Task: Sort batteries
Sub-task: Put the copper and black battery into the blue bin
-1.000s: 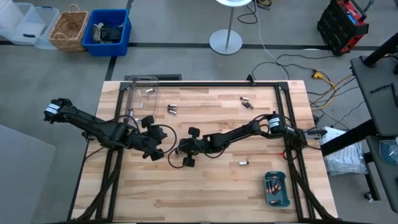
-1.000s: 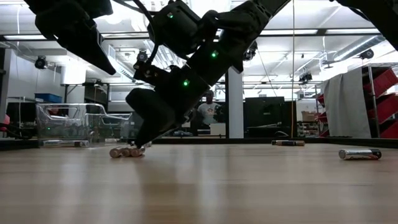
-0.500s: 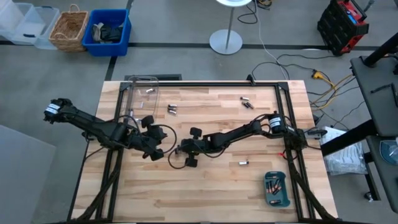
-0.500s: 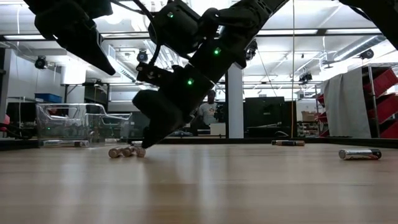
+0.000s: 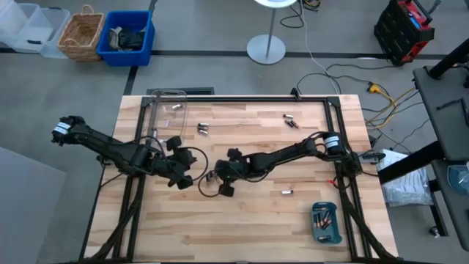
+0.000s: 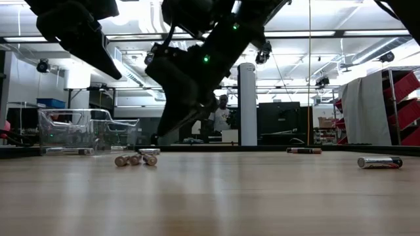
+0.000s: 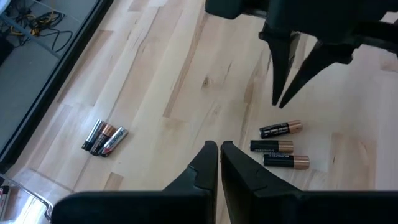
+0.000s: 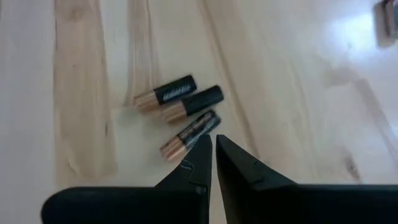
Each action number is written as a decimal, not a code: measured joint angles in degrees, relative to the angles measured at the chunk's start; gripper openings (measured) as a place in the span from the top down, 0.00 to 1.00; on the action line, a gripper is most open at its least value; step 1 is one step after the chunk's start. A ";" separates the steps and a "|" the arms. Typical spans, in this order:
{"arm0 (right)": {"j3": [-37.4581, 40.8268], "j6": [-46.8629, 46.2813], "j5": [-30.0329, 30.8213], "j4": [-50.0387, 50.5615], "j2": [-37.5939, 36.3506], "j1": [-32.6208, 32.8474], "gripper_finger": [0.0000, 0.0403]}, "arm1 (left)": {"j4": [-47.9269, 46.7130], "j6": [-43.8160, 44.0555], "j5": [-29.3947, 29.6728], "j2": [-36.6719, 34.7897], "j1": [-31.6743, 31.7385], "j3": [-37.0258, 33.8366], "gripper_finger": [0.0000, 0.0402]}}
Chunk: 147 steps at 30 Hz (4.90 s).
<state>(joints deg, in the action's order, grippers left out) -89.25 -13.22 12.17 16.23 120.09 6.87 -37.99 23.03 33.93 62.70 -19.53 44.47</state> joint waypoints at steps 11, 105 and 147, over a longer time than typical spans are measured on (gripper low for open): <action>-0.01 -3.12 2.37 -2.11 1.42 1.75 0.64 | 0.01 0.00 0.00 0.00 0.00 0.00 1.00; 2.55 -3.30 -6.64 47.39 -23.16 7.33 0.89 | 0.13 0.00 -1.13 0.04 -0.04 -0.04 1.00; 29.98 -54.53 -47.98 54.86 -40.81 32.22 0.87 | 0.89 0.04 -1.14 0.04 -0.04 -0.04 1.00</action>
<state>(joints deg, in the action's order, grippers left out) -59.27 -67.75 -35.82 71.09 79.29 39.09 -37.10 23.07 32.80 62.74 -19.57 44.42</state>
